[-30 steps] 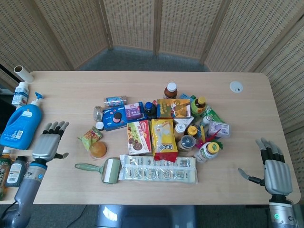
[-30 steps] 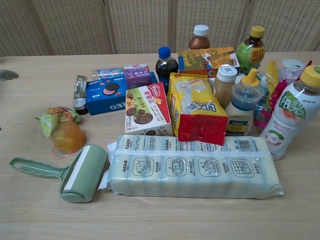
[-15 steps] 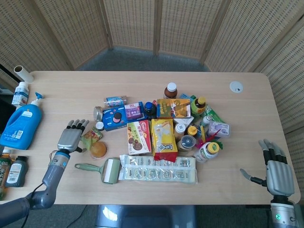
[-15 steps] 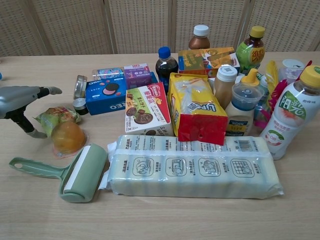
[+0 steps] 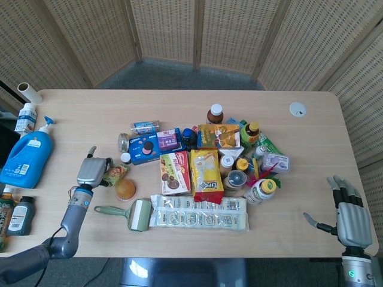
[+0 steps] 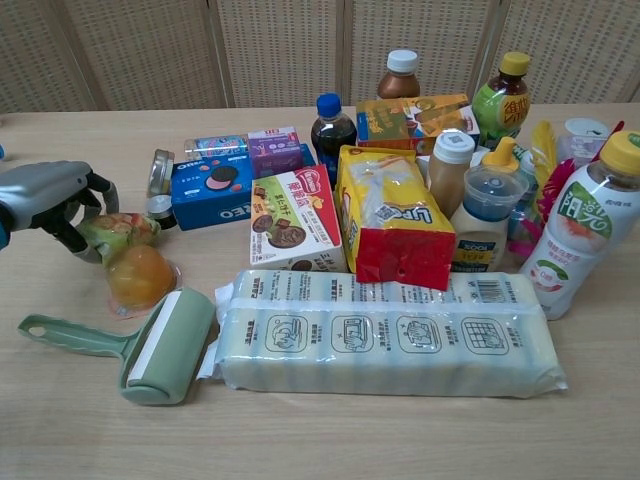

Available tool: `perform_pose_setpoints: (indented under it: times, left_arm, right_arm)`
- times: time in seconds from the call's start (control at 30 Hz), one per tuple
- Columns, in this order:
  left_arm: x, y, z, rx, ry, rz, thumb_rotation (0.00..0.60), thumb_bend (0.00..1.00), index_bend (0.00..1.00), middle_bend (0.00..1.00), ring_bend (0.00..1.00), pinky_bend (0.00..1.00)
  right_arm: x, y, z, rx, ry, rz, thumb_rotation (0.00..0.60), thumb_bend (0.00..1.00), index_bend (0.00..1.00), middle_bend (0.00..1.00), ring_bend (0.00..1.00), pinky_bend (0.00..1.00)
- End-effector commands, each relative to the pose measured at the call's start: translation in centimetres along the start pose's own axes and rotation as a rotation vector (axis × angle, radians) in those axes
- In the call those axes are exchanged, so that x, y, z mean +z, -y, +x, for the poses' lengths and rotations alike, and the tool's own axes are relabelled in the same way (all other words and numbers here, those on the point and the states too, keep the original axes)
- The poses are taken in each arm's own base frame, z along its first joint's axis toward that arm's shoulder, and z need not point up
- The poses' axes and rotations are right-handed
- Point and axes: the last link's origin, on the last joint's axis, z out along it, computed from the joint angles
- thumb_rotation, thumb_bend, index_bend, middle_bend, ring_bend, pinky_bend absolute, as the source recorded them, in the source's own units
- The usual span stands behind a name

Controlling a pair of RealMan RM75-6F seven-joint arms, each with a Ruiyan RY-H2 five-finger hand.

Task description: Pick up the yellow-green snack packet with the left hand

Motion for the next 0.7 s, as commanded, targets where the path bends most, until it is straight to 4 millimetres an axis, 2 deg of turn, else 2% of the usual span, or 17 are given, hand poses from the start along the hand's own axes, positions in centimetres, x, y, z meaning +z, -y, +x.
perform_pose_setpoints:
  times: [0.03,0.17,0.33,0.5,0.7]
  left_arm:
    - [-0.7,0.5,1.6,-0.068,-0.06,-0.002,0.6,0.0,0.64,0.86,0.85,0.0]
    - [-2.4,1.1,3.9,-0.16,-0.113,-0.009,0.6,0.0,0.63,0.86,0.85,0.0]
    - [-5.0,1.4,7.9,-0.286,-0.193,-0.028,0.6,0.0,0.62,0.86,0.85,0.0]
    - [-7.4,1.7,12.2,-0.333,-0.287,-0.049,0.6,0.0,0.62,0.85,0.84,0.0]
    - [-8.9,1.6,16.2,-0.433,-0.37,-0.079,0.6,0.0,0.62,0.84,0.84,0.0]
  right_arm:
    - [0.0,0.0,0.0,0.002,-0.002,0.002,0.393,0.15,0.0,0.0,0.0,0.0]
    - [0.0,0.1,-0.1,0.008,0.004,0.007,0.392,0.15,0.0,0.0,0.0,0.0]
    - [-0.1,0.1,-0.3,0.031,0.0,0.021,0.393,0.15,0.0,0.0,0.0,0.0]
    - [-0.1,0.0,-1.0,0.045,0.012,0.03,0.397,0.15,0.0,0.0,0.0,0.0]
    - [0.1,0.7,-1.8,0.057,0.029,0.055,0.394,0.15,0.0,0.0,0.0,0.0]
